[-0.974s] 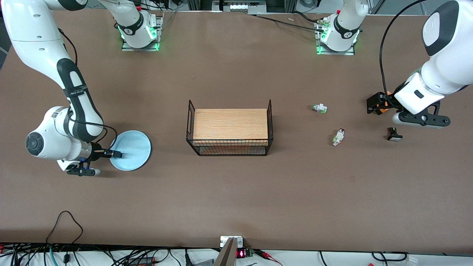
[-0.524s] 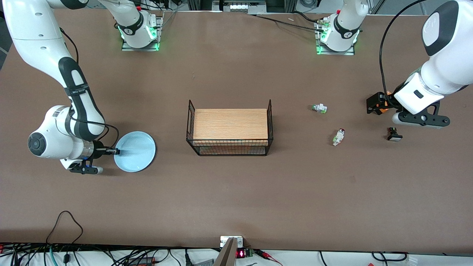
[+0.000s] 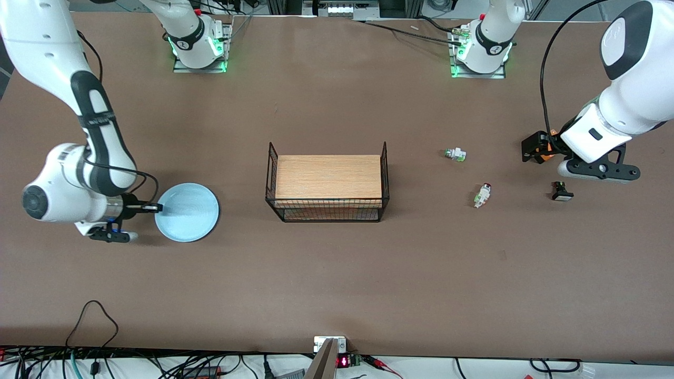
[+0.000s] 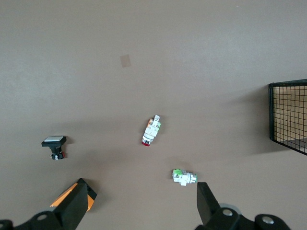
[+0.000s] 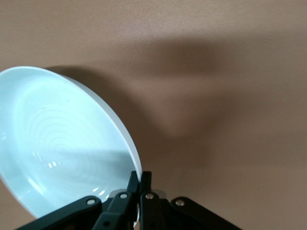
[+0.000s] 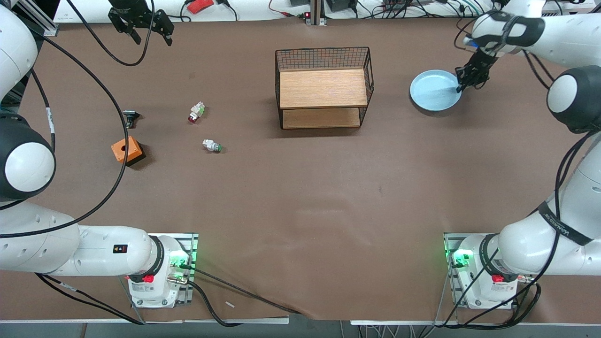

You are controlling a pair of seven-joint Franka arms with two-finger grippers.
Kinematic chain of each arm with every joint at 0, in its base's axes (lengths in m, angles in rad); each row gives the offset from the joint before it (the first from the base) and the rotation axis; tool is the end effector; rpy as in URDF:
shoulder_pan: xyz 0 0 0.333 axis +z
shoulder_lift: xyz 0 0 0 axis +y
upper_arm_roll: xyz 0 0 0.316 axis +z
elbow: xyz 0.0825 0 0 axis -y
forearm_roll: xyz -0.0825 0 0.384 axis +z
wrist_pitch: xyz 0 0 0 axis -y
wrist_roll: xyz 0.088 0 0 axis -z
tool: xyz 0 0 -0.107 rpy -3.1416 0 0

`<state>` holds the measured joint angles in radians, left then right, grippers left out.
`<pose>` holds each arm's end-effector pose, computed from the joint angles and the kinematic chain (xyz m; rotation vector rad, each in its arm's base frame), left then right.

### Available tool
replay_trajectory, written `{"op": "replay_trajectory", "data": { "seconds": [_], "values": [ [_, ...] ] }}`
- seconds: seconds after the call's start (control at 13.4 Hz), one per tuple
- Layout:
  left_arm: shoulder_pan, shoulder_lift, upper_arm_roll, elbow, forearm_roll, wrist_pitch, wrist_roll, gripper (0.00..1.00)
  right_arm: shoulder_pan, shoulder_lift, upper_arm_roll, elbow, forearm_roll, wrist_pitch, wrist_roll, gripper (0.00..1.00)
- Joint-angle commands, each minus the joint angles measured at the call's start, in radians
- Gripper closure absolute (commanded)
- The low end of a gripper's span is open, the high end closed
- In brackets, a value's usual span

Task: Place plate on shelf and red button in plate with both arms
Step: 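Close the right gripper on the plate rim, then lift the plate with the right gripper toward the wire basket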

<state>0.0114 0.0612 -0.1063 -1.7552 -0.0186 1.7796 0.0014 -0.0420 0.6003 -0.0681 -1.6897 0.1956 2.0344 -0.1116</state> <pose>0.5755 -0.0551 0.5201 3.1149 -0.1434 -0.0586 0.6463 -0.0566 0.2316 -2.9669 0.1506 0.3542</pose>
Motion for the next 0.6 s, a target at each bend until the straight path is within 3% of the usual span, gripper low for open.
{"op": "replay_trajectory", "data": {
  "seconds": [0.0,0.37,0.52],
  "values": [
    [-0.004,0.012,0.0,0.031,-0.012,-0.026,-0.003,0.0,0.022,-0.1,-0.03,-0.002,0.011,-0.116,0.071,1.0],
    [-0.002,0.014,0.0,0.031,-0.012,-0.037,-0.001,0.0,0.082,-0.217,-0.073,0.07,0.016,-0.356,0.231,1.0],
    [-0.002,0.012,0.0,0.031,-0.012,-0.037,-0.001,0.0,0.108,-0.275,-0.076,0.073,0.078,-0.426,0.364,1.0]
  ]
}}
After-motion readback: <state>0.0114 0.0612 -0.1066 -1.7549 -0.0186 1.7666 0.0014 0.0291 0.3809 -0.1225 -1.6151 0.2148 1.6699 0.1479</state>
